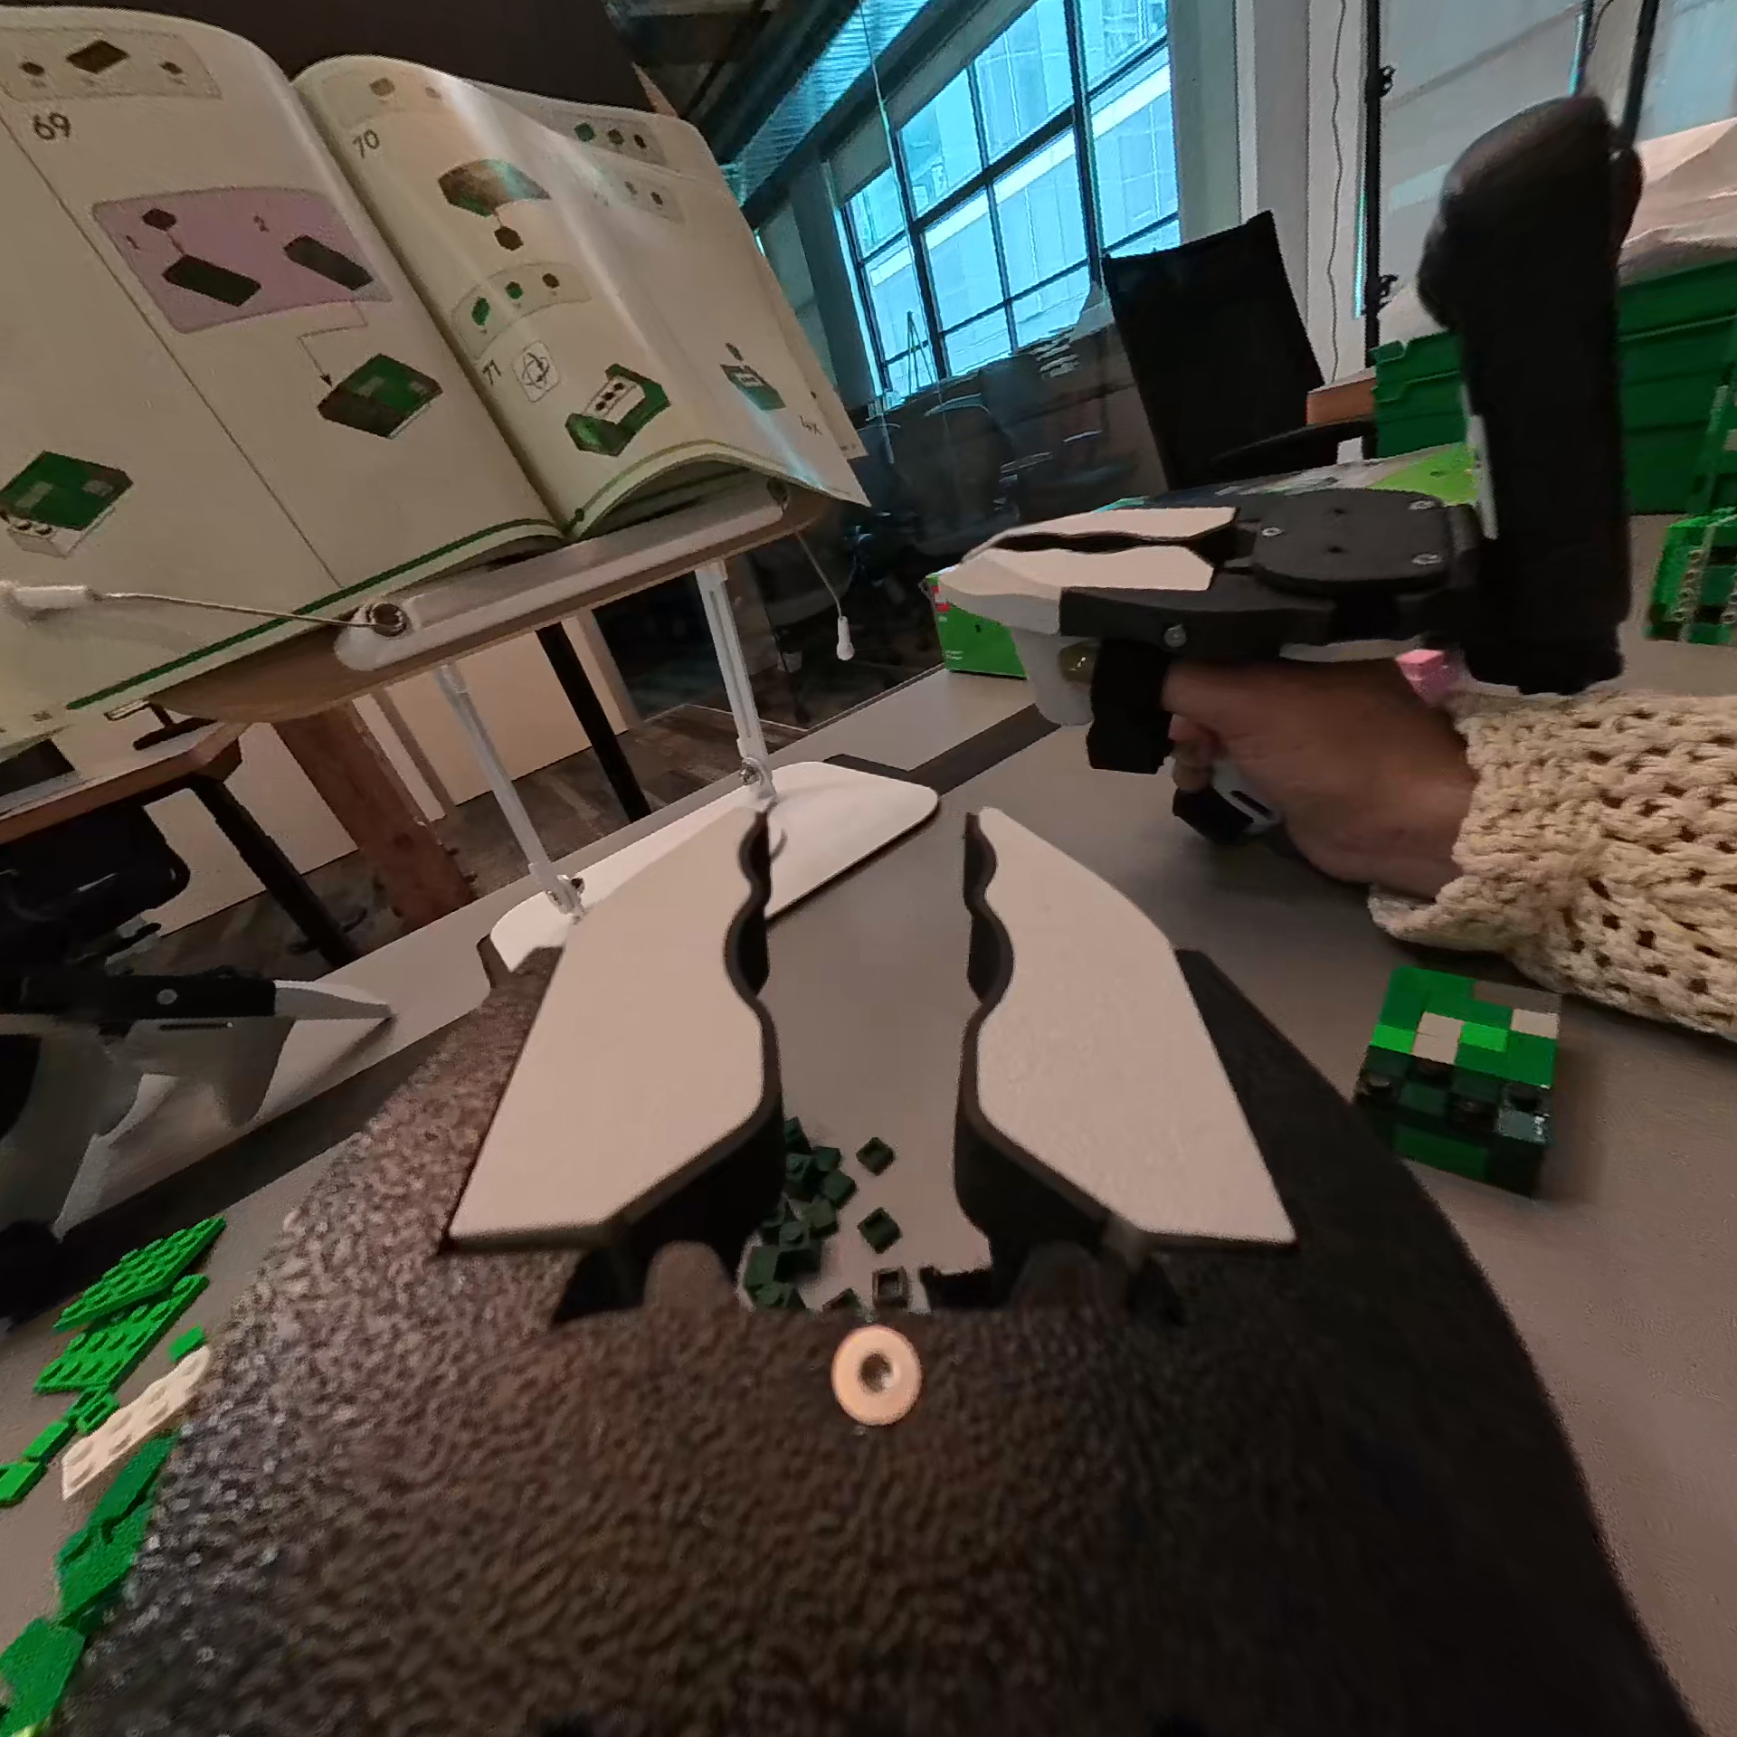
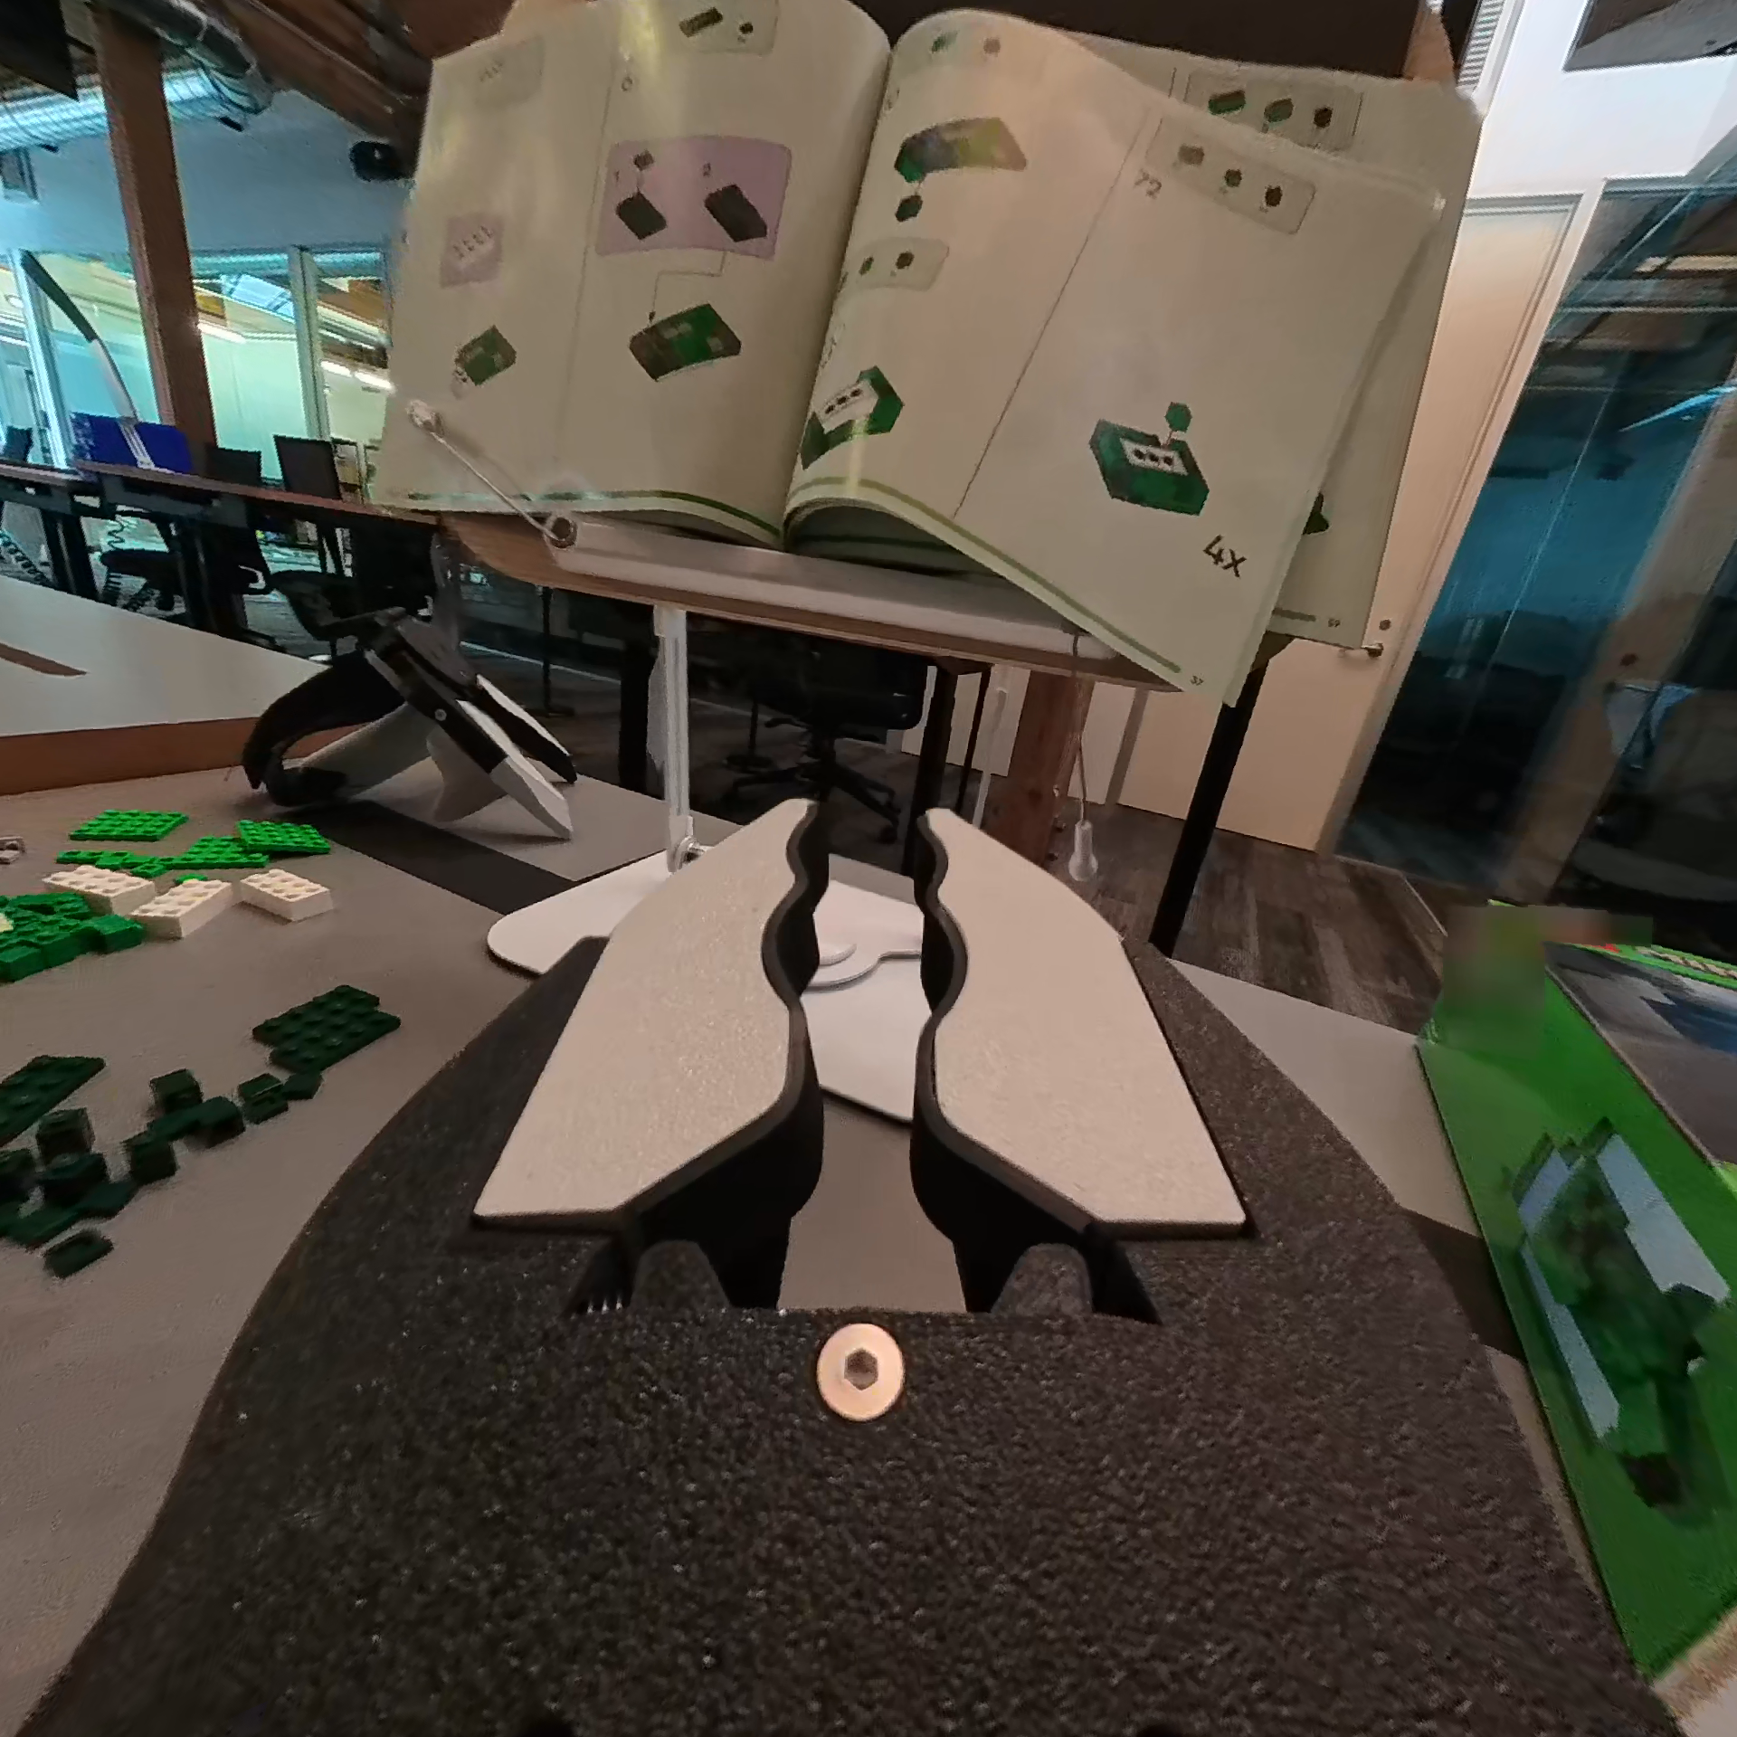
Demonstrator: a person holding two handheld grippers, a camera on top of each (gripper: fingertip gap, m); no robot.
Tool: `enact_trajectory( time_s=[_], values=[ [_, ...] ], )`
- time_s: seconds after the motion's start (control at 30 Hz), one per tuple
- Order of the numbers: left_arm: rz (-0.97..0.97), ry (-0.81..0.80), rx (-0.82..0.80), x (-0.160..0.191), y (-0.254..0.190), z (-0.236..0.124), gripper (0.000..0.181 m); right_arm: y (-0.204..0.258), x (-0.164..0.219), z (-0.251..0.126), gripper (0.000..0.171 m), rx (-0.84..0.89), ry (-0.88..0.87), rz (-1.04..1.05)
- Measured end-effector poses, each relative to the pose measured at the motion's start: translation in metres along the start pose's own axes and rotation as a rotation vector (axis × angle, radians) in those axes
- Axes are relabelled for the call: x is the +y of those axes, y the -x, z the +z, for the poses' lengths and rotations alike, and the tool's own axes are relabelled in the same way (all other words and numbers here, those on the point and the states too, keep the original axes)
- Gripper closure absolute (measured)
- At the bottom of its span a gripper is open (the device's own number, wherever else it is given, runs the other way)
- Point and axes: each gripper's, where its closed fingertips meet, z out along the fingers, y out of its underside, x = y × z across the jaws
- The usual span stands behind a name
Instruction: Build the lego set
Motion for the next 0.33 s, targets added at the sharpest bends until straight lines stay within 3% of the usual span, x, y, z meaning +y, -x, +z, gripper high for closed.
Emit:
enact_trajectory(
  time_s=[0.33],
  values=[
    [-0.004, -0.006, 0.038, -0.001, -0.005, -0.004, 0.142, 0.022, -0.012, -0.034, 0.156, -0.085, -0.022, -0.060]
  ],
)
